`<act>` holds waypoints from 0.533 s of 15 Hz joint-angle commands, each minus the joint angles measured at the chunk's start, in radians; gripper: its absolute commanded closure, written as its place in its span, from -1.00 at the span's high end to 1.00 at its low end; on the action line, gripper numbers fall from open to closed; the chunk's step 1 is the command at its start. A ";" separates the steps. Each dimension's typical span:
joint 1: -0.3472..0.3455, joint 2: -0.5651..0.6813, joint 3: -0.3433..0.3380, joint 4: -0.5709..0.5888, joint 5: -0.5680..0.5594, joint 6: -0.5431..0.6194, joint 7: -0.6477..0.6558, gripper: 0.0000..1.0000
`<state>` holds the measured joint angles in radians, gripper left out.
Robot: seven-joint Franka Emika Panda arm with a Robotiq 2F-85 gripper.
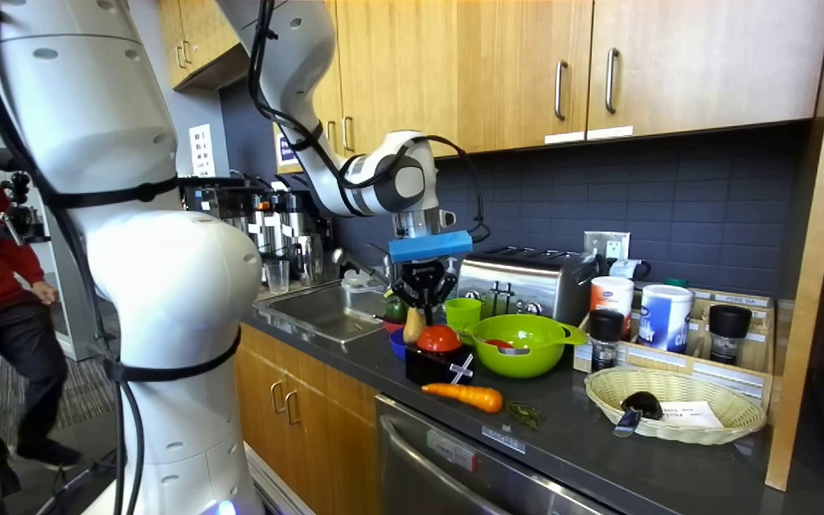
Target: Remove the spoon from the green bowl, put it in the white basket and then lift the orange plush toy.
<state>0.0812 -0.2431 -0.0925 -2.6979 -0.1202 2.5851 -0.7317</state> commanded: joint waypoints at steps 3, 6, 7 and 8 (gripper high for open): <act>0.006 0.073 -0.008 0.036 0.047 0.016 -0.075 -1.00; 0.006 0.097 -0.008 0.058 0.081 0.009 -0.112 -1.00; 0.006 0.106 -0.007 0.065 0.094 0.008 -0.125 -1.00; 0.004 0.113 -0.005 0.071 0.104 0.005 -0.135 -1.00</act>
<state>0.0811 -0.1832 -0.0947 -2.6566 -0.0612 2.5881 -0.8143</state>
